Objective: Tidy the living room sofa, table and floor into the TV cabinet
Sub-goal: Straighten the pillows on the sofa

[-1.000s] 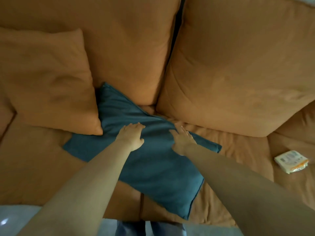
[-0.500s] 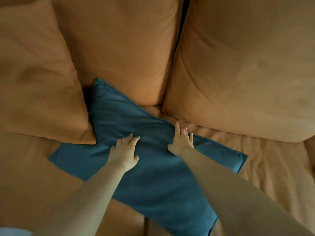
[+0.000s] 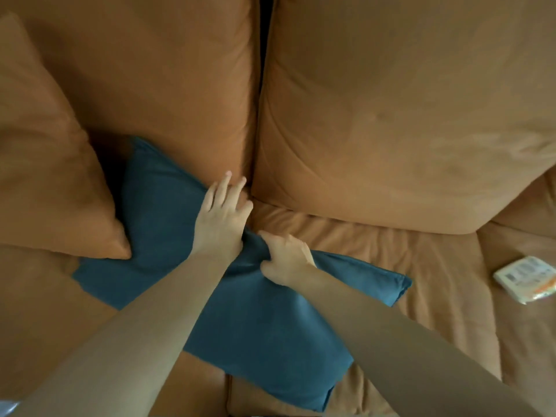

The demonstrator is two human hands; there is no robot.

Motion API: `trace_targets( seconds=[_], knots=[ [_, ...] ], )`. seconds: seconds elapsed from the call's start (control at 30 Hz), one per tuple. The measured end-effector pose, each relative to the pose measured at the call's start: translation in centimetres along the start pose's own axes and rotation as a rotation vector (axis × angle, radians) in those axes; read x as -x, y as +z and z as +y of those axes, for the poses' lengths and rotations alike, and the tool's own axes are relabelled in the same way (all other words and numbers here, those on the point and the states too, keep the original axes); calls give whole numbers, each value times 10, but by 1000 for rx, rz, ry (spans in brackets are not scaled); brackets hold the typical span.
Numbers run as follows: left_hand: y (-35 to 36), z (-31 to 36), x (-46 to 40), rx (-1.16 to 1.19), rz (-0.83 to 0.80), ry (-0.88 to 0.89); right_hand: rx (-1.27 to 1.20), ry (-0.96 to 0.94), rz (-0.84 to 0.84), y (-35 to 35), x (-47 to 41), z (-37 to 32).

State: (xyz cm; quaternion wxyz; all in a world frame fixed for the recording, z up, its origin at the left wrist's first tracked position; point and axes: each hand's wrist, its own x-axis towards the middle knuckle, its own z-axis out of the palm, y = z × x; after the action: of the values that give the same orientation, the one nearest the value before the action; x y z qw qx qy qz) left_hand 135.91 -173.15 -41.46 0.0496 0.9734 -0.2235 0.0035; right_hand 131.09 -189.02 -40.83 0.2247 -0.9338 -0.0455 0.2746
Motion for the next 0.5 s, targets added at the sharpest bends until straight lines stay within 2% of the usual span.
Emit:
trace_targets(
  seconds=[0.1, 0.2, 0.3, 0.43, 0.5],
  knots=[
    [-13, 18, -10, 5, -113, 170, 7, 49, 28, -16, 32, 23],
    [-23, 57, -23, 59, -138, 245, 62, 100, 86, -42, 59, 56],
    [-28, 105, -45, 79, -138, 211, 133, 145, 125, -80, 78, 90],
    [-45, 158, -81, 183, -234, 134, 233, 229, 130, -130, 89, 133],
    [-52, 175, -97, 203, -210, 112, 272, 231, 159, -148, 88, 150]
  ],
)
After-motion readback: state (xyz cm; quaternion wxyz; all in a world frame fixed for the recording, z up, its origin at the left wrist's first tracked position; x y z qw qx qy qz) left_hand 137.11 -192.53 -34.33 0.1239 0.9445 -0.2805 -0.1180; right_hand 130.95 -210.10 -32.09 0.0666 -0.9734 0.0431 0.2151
